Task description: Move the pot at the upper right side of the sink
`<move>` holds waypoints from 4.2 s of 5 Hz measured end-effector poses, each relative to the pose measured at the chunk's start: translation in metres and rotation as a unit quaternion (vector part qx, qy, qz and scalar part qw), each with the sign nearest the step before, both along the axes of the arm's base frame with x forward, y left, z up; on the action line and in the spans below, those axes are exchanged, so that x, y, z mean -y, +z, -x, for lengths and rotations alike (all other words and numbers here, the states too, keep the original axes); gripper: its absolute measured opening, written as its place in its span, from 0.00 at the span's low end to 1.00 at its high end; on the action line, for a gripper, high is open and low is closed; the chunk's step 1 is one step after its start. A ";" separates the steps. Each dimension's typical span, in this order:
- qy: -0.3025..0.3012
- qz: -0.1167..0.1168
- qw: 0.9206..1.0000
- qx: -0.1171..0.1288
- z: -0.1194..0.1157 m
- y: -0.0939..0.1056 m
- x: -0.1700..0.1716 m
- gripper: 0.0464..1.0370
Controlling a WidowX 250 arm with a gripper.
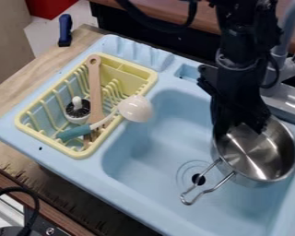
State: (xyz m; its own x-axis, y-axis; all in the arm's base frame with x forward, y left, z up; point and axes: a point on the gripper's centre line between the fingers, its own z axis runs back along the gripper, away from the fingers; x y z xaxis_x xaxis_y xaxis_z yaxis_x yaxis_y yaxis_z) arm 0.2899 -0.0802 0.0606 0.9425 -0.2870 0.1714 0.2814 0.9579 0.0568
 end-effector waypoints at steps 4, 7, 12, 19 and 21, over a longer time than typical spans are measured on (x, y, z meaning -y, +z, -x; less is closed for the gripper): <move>0.171 -0.030 0.985 -0.004 0.010 -0.016 -0.047 0.01; 0.181 -0.047 0.982 0.026 0.006 -0.028 -0.067 0.01; 0.150 -0.051 0.987 0.013 -0.006 -0.032 -0.091 0.18; -0.096 -0.043 0.989 0.103 -0.017 0.016 -0.037 0.95; -0.112 -0.031 0.990 0.084 -0.008 0.020 -0.014 0.95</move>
